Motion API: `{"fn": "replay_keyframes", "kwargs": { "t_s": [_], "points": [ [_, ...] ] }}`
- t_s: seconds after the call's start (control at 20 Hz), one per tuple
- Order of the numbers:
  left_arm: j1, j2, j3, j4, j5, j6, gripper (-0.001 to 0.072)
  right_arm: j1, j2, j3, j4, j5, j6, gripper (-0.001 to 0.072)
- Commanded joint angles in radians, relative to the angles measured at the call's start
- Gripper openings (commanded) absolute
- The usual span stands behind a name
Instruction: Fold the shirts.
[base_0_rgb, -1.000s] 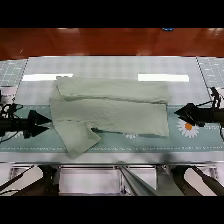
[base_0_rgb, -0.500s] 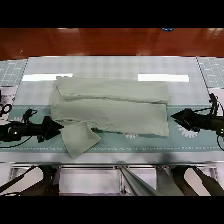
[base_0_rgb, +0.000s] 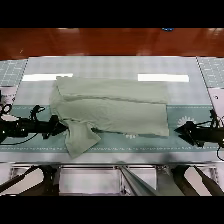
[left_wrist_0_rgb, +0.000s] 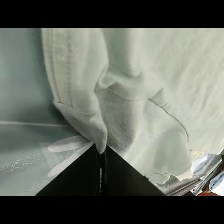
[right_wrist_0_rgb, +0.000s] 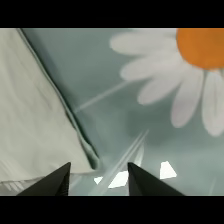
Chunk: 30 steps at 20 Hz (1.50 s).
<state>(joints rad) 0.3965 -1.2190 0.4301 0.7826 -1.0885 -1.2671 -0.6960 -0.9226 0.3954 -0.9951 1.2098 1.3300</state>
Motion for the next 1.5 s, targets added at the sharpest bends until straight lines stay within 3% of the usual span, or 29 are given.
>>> {"fn": "replay_keyframes", "kwargs": {
  "t_s": [0.0, 0.25, 0.45, 0.5, 0.55, 0.6, 0.85, 1.0, 1.2, 1.45],
  "points": [
    [-0.004, -0.001, 0.001, 0.002, 0.004, 0.003, 0.0017, -0.017, -0.023, -0.04, 0.056, 0.003, -0.017, 0.0417],
    [-0.004, -0.001, 0.001, 0.002, 0.008, 0.003, 0.0017, 0.005, -0.168, -0.037, 0.13, -0.025, -0.068, 0.0417],
    [-0.004, -0.001, 0.001, 0.002, 0.009, 0.003, 0.0017, 0.203, -0.264, -0.008, 0.232, -0.145, -0.071, 0.041],
    [-0.004, -0.001, 0.002, 0.002, 0.009, 0.003, 0.0017, 0.254, -0.289, 0.019, 0.251, -0.166, -0.072, 0.0338],
    [-0.004, -0.001, 0.009, 0.003, 0.006, 0.004, 0.0017, 0.29, -0.301, 0.048, 0.254, -0.171, -0.079, 0.0083],
    [-0.002, -0.001, 0.02, 0.002, -0.004, 0.012, 0.0017, 0.32, -0.301, 0.081, 0.253, -0.166, -0.098, 0.0019],
    [-0.002, -0.002, 0.167, -0.016, -0.036, 0.025, 0.0017, 0.332, -0.302, 0.223, 0.23, -0.091, -0.088, 0.0018],
    [-0.003, -0.039, 0.315, -0.098, 0.02, 0.026, 0.0017, 0.332, -0.303, 0.317, 0.226, -0.169, -0.071, 0.0018],
    [-0.061, -0.212, 0.576, -0.186, 0.01, 0.024, 0.0017, 0.332, -0.395, 0.456, 0.253, -0.188, -0.068, 0.0018],
    [-0.156, -0.497, 0.928, -0.189, 0.014, -0.074, 0.0017, 0.332, -0.59, 0.661, 0.348, -0.183, -0.108, 0.0018]
  ]
}}
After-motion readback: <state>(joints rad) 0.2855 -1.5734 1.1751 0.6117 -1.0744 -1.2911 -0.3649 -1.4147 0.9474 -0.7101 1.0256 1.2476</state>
